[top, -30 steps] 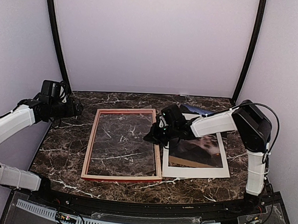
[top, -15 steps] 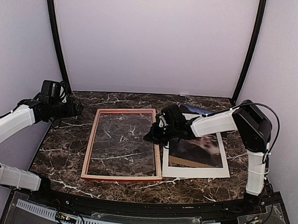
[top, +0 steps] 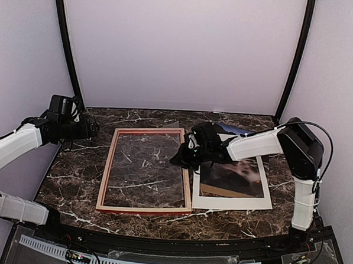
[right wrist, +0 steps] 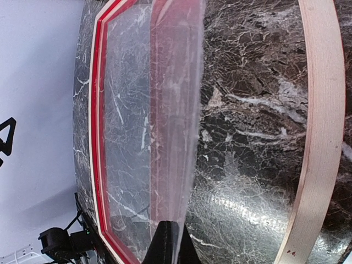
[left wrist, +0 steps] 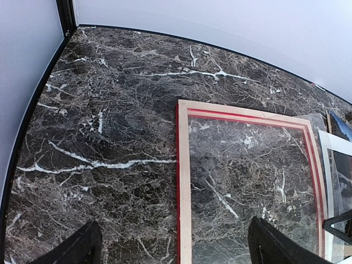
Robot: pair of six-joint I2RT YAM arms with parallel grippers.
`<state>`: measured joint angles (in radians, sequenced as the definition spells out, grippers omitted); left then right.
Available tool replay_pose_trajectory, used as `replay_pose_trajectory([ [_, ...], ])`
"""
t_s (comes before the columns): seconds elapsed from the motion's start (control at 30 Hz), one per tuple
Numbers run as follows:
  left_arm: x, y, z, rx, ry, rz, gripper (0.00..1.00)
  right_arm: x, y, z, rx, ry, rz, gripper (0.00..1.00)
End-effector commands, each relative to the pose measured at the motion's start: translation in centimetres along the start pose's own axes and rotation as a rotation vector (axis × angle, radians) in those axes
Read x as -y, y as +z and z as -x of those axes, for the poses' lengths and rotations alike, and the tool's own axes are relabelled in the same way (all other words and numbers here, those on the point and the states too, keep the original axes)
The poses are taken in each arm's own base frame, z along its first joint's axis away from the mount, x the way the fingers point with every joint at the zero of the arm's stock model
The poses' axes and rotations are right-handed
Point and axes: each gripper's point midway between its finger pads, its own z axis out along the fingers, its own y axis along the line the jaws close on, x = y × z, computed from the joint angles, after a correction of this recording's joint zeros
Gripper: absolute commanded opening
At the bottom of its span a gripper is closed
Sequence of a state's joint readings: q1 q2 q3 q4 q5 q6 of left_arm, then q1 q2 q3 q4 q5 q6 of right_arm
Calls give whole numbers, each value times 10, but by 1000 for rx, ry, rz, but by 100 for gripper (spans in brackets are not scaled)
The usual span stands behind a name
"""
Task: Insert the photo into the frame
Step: Place the glass panel at the frame body.
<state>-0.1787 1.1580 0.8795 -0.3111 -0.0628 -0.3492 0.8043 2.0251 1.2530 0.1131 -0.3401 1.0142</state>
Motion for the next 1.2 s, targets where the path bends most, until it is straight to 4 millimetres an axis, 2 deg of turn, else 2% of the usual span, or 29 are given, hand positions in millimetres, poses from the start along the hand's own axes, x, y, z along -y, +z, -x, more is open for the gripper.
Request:
replay_pose_trajectory([
  [0.0,1,7,-13,-34,-20,-20,95,-32,-7,13,48,-68,68,0],
  [0.23,9,11,-20,-50,-24,-45,96,-42,-10,15,52,-88,90,0],
  [0.53,15,14,-23,-58,-12,-52,96,-42,-7,14,48,-89,94,0],
  [0.9,27,16,-31,-75,3,-68,97,-22,5,13,34,-57,31,15],
  [1.17,44,19,-40,-94,16,-102,97,-10,11,14,30,-48,-21,23],
])
